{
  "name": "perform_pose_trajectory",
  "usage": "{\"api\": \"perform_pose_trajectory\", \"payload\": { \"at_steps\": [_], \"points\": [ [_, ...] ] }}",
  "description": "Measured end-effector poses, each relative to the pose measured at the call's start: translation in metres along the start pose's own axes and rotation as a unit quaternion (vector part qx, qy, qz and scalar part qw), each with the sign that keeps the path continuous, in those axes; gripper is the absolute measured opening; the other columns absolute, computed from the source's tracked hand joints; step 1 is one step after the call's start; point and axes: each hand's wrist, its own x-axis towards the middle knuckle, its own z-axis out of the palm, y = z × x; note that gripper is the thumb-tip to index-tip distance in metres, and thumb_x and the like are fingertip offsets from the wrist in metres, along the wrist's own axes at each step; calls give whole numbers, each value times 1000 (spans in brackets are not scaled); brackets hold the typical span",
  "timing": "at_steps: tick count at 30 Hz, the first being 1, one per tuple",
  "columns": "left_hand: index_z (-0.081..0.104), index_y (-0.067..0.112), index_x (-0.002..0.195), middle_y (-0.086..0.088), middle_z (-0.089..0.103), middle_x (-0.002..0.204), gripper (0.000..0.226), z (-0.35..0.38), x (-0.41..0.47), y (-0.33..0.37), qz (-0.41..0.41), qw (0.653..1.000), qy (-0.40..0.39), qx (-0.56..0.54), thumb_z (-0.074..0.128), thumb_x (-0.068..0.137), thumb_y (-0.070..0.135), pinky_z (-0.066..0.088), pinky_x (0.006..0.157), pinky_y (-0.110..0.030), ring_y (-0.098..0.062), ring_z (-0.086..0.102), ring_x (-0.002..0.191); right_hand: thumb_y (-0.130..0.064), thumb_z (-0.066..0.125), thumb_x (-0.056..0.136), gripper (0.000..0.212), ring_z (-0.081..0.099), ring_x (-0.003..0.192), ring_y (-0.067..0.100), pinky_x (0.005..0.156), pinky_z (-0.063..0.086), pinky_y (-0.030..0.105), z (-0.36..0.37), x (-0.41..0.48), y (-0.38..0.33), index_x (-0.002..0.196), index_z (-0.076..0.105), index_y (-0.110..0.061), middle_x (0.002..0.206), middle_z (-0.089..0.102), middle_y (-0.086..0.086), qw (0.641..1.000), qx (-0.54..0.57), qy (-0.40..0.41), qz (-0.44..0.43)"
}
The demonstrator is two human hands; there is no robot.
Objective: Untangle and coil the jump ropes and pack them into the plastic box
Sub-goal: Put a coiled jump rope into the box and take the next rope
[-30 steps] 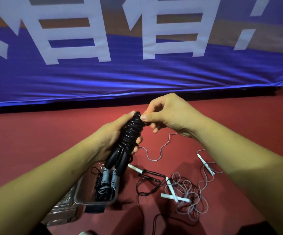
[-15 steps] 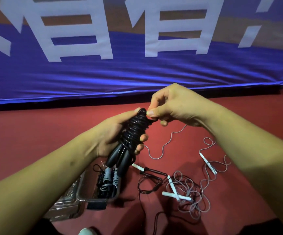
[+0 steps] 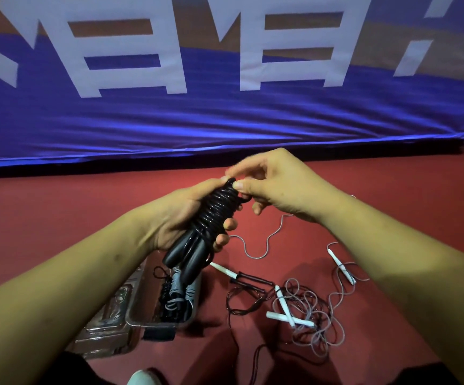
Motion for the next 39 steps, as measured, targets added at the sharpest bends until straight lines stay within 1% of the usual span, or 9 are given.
{"api": "perform_pose_trajectory", "payload": {
  "at_steps": [5, 10, 15, 19, 22, 27, 32, 35, 39],
  "points": [
    [63, 23, 128, 4, 69, 93, 76, -5, -1, 3, 8, 996, 80, 44, 67, 72, 74, 51, 70, -33, -16, 68, 78, 1, 64, 89, 7, 56, 56, 18, 52, 55, 36, 5, 1, 5, 95, 67, 3, 69, 61, 15, 999, 10, 29, -10],
    [59, 14, 116, -4, 64, 75, 59, 10, -12, 6, -17, 999, 35, -34, 53, 87, 65, 52, 54, -28, -21, 64, 60, -10, 68, 87, 9, 57, 58, 13, 45, 42, 27, 15, 3, 14, 82, 65, -4, 64, 63, 10, 998, 30, 56, 12],
    [53, 6, 114, -11, 59, 72, 79, 19, -24, 10, -25, 999, 25, 18, 35, 82, 76, 54, 53, -31, -26, 58, 59, -17, 69, 88, 19, 50, 50, 12, 45, 38, 25, 33, 5, 23, 77, 61, -4, 64, 59, 14, 991, 82, 93, 45],
    [51, 7, 111, -9, 61, 75, 85, 15, -31, 11, -20, 994, 3, 111, 48, 67, 80, 55, 57, -30, -22, 60, 63, -11, 64, 90, 9, 47, 45, 4, 47, 39, 23, 32, 5, 21, 85, 67, -5, 65, 58, 8, 982, 156, 37, 101],
    [47, 12, 101, -7, 61, 74, 56, 15, -35, 13, -21, 987, -38, 156, 75, 75, 54, 54, 54, -27, -19, 61, 60, -11, 66, 88, 10, 41, 46, 6, 51, 39, 24, 26, 4, 22, 95, 72, -7, 74, 59, 8, 972, 178, -18, 152],
    [45, 1, 124, -7, 61, 70, 63, 22, -34, 18, -4, 980, -9, 198, 71, 74, 30, 53, 54, -26, -18, 59, 58, -5, 68, 84, 7, 41, 50, 9, 49, 39, 22, 25, 2, 28, 88, 72, -10, 67, 61, 2, 957, 226, -17, 180],
    [55, 13, 113, -7, 59, 72, 45, 20, -32, 12, -2, 988, -18, 153, 70, 75, 32, 52, 53, -29, -19, 59, 57, -9, 65, 89, 8, 47, 43, 11, 44, 39, 24, 37, 2, 29, 81, 65, -10, 68, 61, 9, 996, 38, 61, 48],
    [50, 6, 121, -6, 59, 71, 57, 19, -30, 7, -3, 991, -9, 131, 71, 75, 33, 52, 53, -29, -19, 59, 57, -20, 71, 86, 15, 42, 40, 6, 46, 36, 26, 47, 7, 36, 73, 63, -17, 60, 56, 4, 990, -17, 134, 38],
    [50, 4, 123, -8, 59, 72, 56, 13, -33, 11, -4, 984, -12, 176, 71, 78, 28, 53, 55, -30, -21, 60, 60, -23, 73, 84, 18, 38, 40, 11, 44, 37, 26, 48, 8, 32, 74, 64, -11, 64, 53, 13, 985, 114, 91, 90]
  ]
}}
